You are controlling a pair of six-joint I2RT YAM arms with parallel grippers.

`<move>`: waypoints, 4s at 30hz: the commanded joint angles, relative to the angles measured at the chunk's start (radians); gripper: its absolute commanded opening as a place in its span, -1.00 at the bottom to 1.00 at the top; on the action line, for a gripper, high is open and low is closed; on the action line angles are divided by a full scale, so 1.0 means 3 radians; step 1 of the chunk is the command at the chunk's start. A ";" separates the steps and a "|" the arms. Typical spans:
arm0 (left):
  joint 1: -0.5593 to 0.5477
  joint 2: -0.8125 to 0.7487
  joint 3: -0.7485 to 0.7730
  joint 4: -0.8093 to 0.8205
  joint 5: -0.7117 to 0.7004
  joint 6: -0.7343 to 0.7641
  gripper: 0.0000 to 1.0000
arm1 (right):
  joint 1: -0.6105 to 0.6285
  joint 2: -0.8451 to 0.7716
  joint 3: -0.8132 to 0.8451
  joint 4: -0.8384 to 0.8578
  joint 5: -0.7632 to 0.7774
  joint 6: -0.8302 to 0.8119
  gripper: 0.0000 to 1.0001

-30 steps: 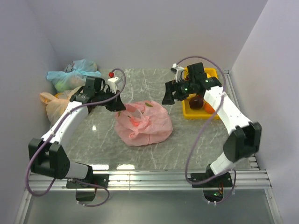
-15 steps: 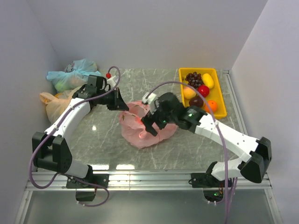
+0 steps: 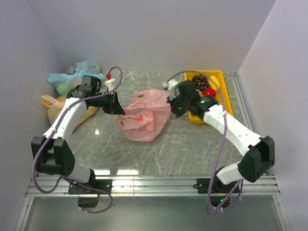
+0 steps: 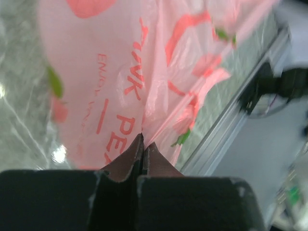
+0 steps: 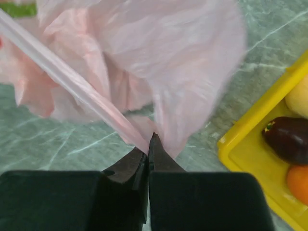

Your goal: Place the fake fruits into the plastic bag and tie a complex knot

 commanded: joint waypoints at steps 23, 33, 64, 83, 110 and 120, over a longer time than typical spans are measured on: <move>-0.0326 0.1160 0.1451 -0.1902 0.0500 0.3568 -0.99 | -0.1921 0.0285 0.1163 -0.1377 -0.1989 -0.0044 0.28; -0.0459 0.1365 0.1757 -0.1534 0.0762 0.1995 -0.96 | -0.0665 -0.0421 0.1164 -0.0461 -0.0840 -0.0436 0.94; 0.0098 0.1269 0.1896 -0.0032 0.0957 0.0659 -0.37 | -0.0653 0.0647 0.0918 -0.1012 -0.2522 -0.0060 -1.00; -0.0412 -0.1329 -0.0609 0.0527 -0.0332 0.0679 0.99 | -0.0970 0.0816 0.0320 0.0956 -0.3438 0.2902 -1.00; -0.0944 -0.1703 -0.0993 0.1027 -0.0986 0.0443 0.91 | -0.1267 0.1077 -0.0329 0.2090 -0.3330 0.4481 -1.00; -0.1144 -0.0671 -0.0871 0.1693 -0.1141 0.0919 0.91 | -0.1262 0.1153 -0.0370 0.2188 -0.3351 0.4594 -1.00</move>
